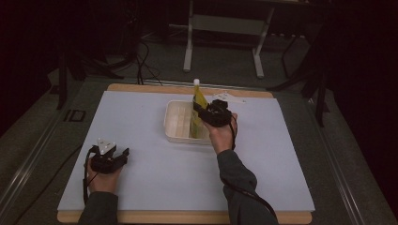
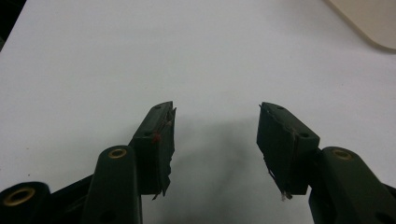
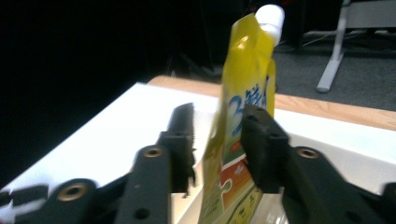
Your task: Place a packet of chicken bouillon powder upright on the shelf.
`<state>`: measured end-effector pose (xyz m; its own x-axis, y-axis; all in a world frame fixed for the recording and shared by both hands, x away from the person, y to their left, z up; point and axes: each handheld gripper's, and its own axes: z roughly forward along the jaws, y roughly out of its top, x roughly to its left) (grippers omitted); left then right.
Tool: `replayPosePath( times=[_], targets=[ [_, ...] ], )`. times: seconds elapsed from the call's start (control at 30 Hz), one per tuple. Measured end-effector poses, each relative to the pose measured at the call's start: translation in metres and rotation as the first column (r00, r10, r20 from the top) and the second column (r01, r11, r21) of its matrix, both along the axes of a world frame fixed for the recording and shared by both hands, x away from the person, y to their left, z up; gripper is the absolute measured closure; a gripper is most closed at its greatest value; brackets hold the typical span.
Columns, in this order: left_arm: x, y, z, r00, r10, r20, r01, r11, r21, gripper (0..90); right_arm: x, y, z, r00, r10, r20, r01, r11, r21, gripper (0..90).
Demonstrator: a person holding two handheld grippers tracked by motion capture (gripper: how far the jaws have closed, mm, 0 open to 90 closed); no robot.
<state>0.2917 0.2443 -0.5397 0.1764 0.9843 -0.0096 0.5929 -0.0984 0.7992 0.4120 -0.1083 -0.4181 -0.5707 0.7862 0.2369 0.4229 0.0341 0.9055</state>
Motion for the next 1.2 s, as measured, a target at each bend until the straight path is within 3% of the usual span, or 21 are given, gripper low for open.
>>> replayPosePath(
  times=[0.1,0.3,0.47,0.57,0.73,1.1,1.2],
  targets=[
    [0.000,0.000,0.000,1.0000,-0.001,0.000,0.001,1.0000,0.002,46.0,-0.002,0.000,0.005,0.9995,0.031,-0.010,-0.032,0.998,-0.048,57.4],
    [0.000,0.000,0.000,1.0000,0.001,0.001,-0.001,1.0000,-0.001,46.0,-0.006,-0.004,0.014,0.9975,0.062,-0.035,-0.064,0.994,-0.087,51.9],
    [0.000,0.000,0.000,1.0000,0.002,0.001,-0.002,1.0000,-0.001,46.0,-0.010,-0.010,0.019,0.9897,0.117,-0.082,-0.122,0.990,-0.064,47.5],
    [0.000,0.000,0.000,1.0000,0.002,0.001,-0.002,1.0000,-0.001,46.0,-0.015,-0.013,0.021,0.9877,0.129,-0.089,-0.137,0.986,-0.096,46.1],
    [0.000,0.000,0.000,1.0000,0.004,0.001,-0.004,1.0000,-0.001,45.9,-0.020,-0.020,0.020,0.9844,0.137,-0.110,-0.151,0.980,-0.128,45.3],
    [0.000,0.000,0.000,1.0000,0.009,0.001,-0.009,1.0000,0.004,45.3,-0.037,-0.037,0.008,0.9660,0.165,-0.199,-0.204,0.959,-0.196,44.7],
    [0.000,0.000,0.000,0.9996,0.029,0.004,-0.029,0.9995,0.006,44.3,-0.045,-0.048,0.004,0.9721,0.150,-0.181,-0.186,0.961,-0.205,45.2]
  ],
)
